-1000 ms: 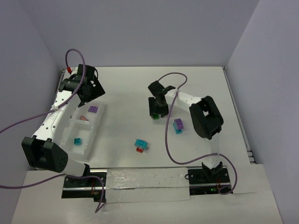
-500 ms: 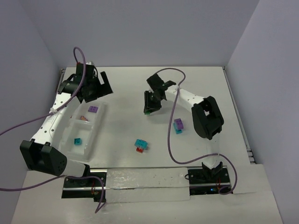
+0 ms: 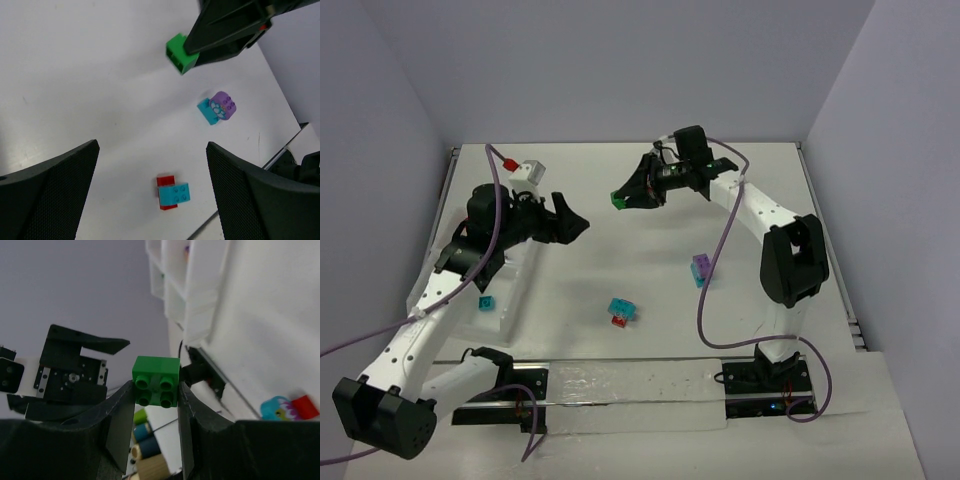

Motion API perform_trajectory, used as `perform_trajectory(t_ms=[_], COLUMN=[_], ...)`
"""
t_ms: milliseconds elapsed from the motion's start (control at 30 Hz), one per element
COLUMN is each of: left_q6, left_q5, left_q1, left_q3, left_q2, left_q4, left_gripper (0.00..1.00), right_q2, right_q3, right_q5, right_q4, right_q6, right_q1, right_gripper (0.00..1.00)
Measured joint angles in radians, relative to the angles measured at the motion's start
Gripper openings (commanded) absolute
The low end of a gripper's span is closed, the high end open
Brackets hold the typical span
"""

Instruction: Sort the legos into containers by color

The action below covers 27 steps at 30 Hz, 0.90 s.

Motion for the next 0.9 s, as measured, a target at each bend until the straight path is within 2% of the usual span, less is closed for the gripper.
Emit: perform_trajectory(t_ms=[200,533,667,900], left_q6=[0.069,0.143,0.154,0.15], left_q5=[0.069,0.127,0.138,0.143], left_q1=[-0.014,-0.046,-0.055,-0.06], left_q3=[0.01,0.01,0.01,0.011], left_q2=[0.057,0.14,0.159,0.17], left_q4=[0.116,0.19,0.213,0.257], left_gripper=[0.95,0.92,0.87,0.72], right_q2=[-0.006,-0.008,-0.008,-0.008], right_q3=[-0.054,-0.09,-0.091,-0.091], right_q5=[-0.132,-0.22,-0.235,-0.254], right_q4=[0.147,0.358,0.409,0.448], right_q6=[0.162,0.333,0.375,0.406], right_q1=[0.029,0.065,0.076,0.088], right_gripper=[0.18,0.18,0.18,0.18])
